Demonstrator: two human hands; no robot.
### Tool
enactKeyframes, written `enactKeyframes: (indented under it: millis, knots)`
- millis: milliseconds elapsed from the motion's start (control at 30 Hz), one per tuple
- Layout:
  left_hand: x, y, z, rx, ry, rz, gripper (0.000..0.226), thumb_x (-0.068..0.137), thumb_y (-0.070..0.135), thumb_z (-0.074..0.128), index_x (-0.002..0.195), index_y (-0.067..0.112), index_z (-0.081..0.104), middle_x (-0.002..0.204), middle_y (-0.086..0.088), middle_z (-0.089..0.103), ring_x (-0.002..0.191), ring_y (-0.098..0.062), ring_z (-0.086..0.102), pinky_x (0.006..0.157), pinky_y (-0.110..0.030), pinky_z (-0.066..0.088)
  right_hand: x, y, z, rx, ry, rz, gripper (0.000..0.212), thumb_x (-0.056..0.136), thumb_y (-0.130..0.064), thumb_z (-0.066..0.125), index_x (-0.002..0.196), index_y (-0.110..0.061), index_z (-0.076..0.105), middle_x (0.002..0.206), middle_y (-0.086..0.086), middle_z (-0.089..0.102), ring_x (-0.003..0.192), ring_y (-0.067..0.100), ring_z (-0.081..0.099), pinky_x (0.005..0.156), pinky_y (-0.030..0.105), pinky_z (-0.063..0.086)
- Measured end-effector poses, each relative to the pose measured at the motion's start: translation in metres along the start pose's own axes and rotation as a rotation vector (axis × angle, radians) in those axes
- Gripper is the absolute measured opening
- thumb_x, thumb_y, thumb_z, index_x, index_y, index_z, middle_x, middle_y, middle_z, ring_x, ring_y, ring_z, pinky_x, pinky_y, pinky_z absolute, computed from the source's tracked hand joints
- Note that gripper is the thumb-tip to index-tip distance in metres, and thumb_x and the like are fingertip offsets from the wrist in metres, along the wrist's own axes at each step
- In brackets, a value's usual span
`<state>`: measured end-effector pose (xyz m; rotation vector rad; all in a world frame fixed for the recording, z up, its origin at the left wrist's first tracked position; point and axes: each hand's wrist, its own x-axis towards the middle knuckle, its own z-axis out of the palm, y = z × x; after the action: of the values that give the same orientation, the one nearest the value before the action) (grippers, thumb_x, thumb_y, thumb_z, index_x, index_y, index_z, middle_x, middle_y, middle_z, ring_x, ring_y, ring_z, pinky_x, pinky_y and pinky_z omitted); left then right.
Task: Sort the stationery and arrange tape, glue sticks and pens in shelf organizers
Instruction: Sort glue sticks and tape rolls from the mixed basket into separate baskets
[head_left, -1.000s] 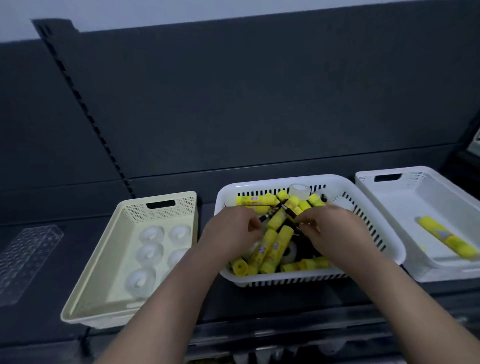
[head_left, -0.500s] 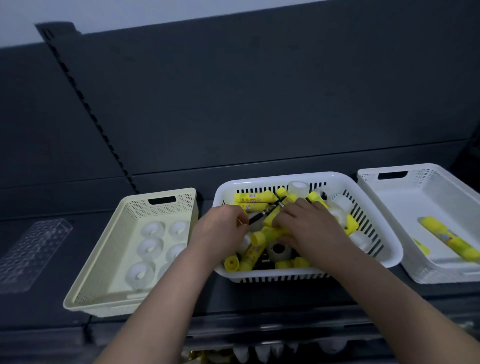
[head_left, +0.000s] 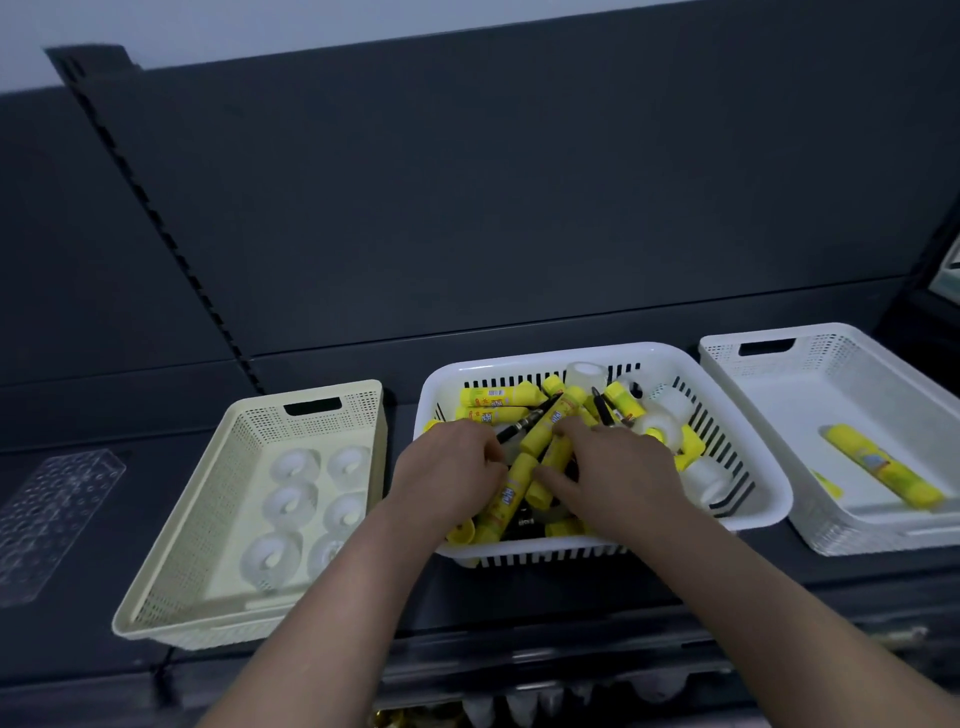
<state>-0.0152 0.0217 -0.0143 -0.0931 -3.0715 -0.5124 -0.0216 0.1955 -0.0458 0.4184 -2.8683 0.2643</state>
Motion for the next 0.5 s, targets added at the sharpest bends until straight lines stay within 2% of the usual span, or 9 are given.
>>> enactKeyframes:
  millis: [133, 233, 300, 400, 500]
  knots:
    - [0.004, -0.003, 0.001, 0.037, -0.025, 0.028, 0.011, 0.08, 0.033, 0.062, 0.087, 0.028, 0.067, 0.09, 0.008, 0.065, 0.089, -0.014, 0.06, 0.068, -0.028, 0.049, 0.008, -0.009, -0.001, 0.095, 0.065, 0.115, 0.039, 0.082, -0.043, 0.05, 0.12, -0.032, 0.047, 0.075, -0.008, 0.063, 0.074, 0.017, 0.059, 0.047, 0.023, 0.023]
    - [0.007, -0.002, 0.004, 0.105, -0.059, 0.085, 0.017, 0.078, 0.038, 0.065, 0.084, 0.023, 0.069, 0.087, 0.005, 0.065, 0.084, -0.016, 0.061, 0.063, -0.026, 0.047, 0.015, -0.015, 0.001, 0.057, 0.026, 0.187, 0.04, 0.086, -0.055, 0.045, 0.119, -0.031, 0.044, 0.08, -0.007, 0.064, 0.081, 0.02, 0.062, 0.048, 0.025, 0.023]
    - [0.01, -0.002, 0.004, 0.1, -0.077, 0.098, 0.015, 0.079, 0.036, 0.064, 0.083, 0.022, 0.07, 0.086, 0.005, 0.066, 0.083, -0.016, 0.061, 0.063, -0.026, 0.047, 0.019, -0.019, 0.001, 0.043, -0.066, 0.231, 0.042, 0.087, -0.051, 0.044, 0.123, -0.03, 0.041, 0.077, -0.005, 0.06, 0.08, 0.022, 0.06, 0.049, 0.026, 0.026]
    - [0.012, -0.007, 0.002, 0.085, -0.09, 0.119, 0.015, 0.081, 0.033, 0.062, 0.085, 0.021, 0.071, 0.086, 0.004, 0.066, 0.082, -0.017, 0.061, 0.063, -0.027, 0.048, 0.021, -0.016, -0.006, 0.224, -0.045, 0.33, 0.042, 0.084, -0.036, 0.05, 0.124, -0.036, 0.042, 0.062, -0.01, 0.048, 0.065, 0.016, 0.05, 0.047, 0.026, 0.027]
    - [0.014, -0.007, 0.001, 0.121, -0.108, 0.162, 0.024, 0.077, 0.044, 0.064, 0.078, 0.02, 0.067, 0.078, 0.005, 0.063, 0.075, -0.016, 0.059, 0.056, -0.026, 0.044, 0.017, -0.004, -0.017, 0.35, 0.018, 0.312, 0.05, 0.086, -0.025, 0.05, 0.133, -0.038, 0.036, 0.063, -0.01, 0.044, 0.058, 0.01, 0.043, 0.048, 0.029, 0.027]
